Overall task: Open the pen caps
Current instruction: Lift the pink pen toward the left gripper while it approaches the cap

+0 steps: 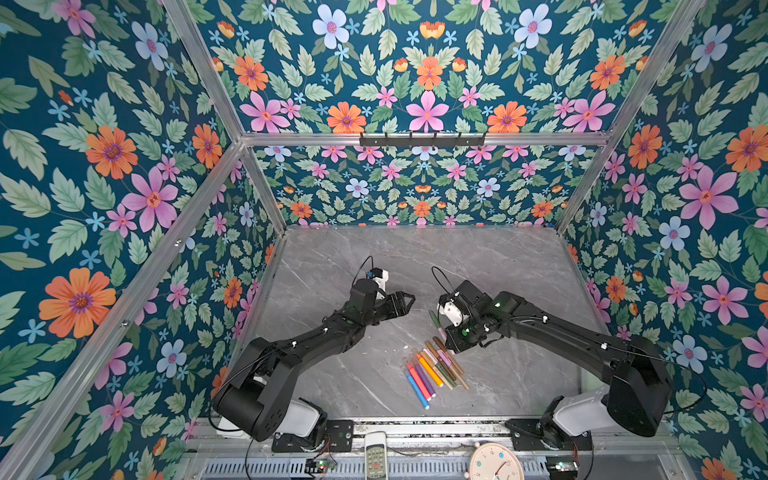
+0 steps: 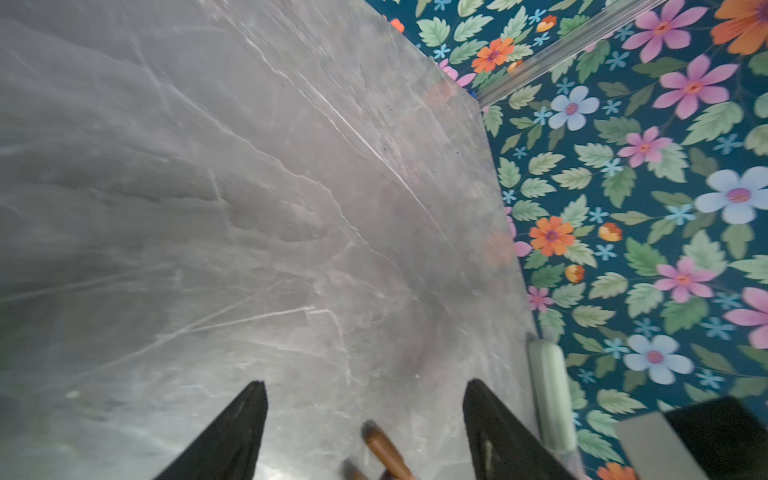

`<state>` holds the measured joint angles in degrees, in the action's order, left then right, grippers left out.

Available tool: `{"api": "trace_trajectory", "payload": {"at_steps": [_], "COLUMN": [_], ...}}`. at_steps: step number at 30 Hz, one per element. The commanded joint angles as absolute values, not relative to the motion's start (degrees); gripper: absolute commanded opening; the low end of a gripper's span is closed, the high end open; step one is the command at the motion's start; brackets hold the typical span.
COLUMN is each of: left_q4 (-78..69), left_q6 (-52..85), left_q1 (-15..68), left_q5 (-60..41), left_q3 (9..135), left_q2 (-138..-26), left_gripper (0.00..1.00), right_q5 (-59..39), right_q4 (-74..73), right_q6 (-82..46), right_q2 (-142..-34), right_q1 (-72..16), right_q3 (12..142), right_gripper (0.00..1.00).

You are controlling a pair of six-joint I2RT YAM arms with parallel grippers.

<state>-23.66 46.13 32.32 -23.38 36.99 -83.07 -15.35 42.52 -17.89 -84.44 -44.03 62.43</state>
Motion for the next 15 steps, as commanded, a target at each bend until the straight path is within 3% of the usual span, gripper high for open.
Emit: {"api": "trace_trajectory", "payload": {"at_steps": [1, 7, 15], "left_q4": [-31.2, -34.1, -37.4], "left_q6": [55.4, 59.4, 61.1], "left_q1": [34.4, 37.8, 38.6], "left_q5": [-27.9, -29.5, -30.0], "left_q3": [37.5, 38.3, 37.4], "left_q2": [-84.0, -87.4, -88.3], "left_gripper": [0.75, 0.70, 0.43], "right_q5": [-17.3, -15.2, -14.5], "right_q4": [41.8, 40.2, 40.0], "right_q6": [-18.1, -18.7, -18.9], "right_q2": [-86.2, -87.7, -87.7], "right_q1": [-43.8, -43.7, -43.6], "right_q3": [63.7, 65.0, 65.3], "right_gripper": [0.12, 0.12, 0.12]}}
